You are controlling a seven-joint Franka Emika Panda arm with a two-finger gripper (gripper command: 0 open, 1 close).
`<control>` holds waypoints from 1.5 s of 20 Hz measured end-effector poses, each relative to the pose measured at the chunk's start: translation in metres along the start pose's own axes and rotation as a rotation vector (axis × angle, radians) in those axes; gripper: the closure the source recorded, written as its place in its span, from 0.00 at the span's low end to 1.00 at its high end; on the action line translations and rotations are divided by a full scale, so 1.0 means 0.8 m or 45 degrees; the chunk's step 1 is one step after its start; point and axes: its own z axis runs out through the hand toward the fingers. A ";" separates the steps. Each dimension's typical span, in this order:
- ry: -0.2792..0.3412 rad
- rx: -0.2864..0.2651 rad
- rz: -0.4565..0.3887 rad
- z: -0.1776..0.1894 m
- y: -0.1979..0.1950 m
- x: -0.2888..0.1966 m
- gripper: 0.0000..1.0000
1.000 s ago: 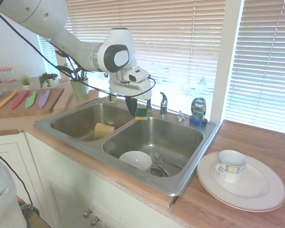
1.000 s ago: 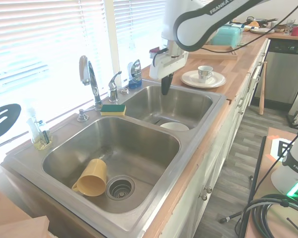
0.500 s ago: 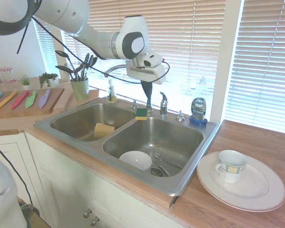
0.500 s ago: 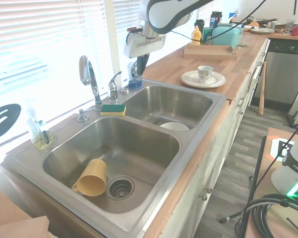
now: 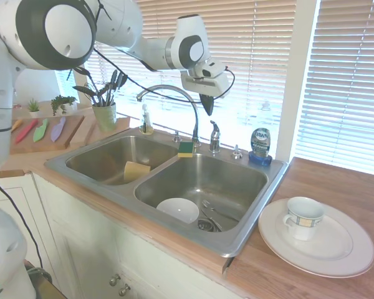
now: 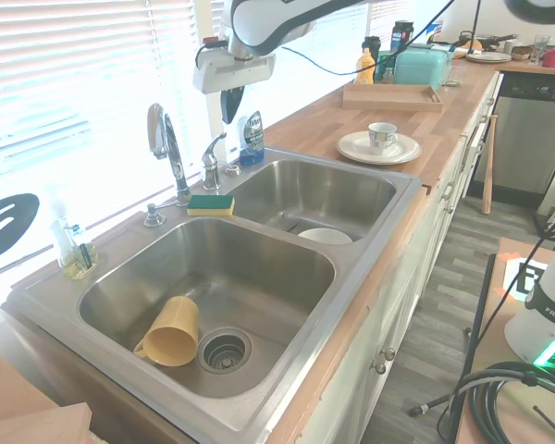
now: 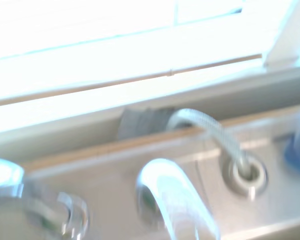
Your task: Turn off the faucet
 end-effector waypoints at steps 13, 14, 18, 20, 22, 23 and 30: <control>-0.013 -0.049 0.015 0.043 -0.009 0.011 1.00; -0.013 -0.048 0.014 0.043 -0.010 0.010 1.00; -0.017 -0.046 0.002 0.043 -0.014 0.003 1.00; -0.020 -0.046 -0.006 0.043 -0.017 -0.003 1.00; -0.023 -0.047 -0.013 0.044 -0.019 -0.008 1.00; -0.024 -0.048 -0.014 0.045 -0.019 -0.009 1.00; -0.034 -0.069 -0.011 0.066 -0.002 -0.015 1.00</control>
